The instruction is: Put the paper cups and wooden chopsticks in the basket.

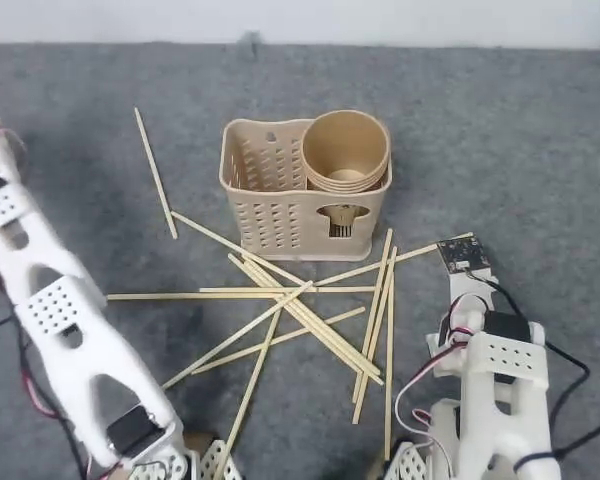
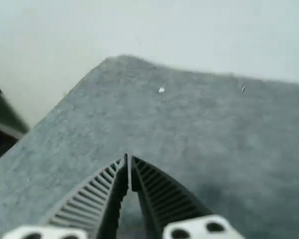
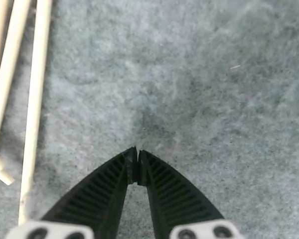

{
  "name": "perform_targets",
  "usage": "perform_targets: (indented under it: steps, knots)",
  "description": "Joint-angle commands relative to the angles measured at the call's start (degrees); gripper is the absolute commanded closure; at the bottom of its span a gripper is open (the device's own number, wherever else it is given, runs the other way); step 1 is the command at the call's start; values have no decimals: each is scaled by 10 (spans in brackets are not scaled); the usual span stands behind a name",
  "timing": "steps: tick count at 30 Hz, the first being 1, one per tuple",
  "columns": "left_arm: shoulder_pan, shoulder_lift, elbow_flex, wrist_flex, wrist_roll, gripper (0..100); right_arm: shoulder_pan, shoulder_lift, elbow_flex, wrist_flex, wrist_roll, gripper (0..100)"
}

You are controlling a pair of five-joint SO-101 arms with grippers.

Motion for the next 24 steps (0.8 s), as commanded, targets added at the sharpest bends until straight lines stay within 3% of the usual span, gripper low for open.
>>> perform_targets:
  steps: [1,5,8,18,22,24]
  knots:
    - [-14,7,-27,2,-17,987,3,-12,-4,-7,1,991]
    - [-18,25,-27,8,-33,987,3,-12,-4,-7,1,991]
    - [-21,19,-29,69,-38,987,3,-12,-4,-7,1,991]
    - [-53,-66,-122,468,-57,987,3,-12,-4,-7,2,991]
    - [-71,-112,-120,577,-129,987,3,-12,-4,-6,2,991]
    - [-87,-128,-117,593,-152,987,4,-12,-4,-6,3,991]
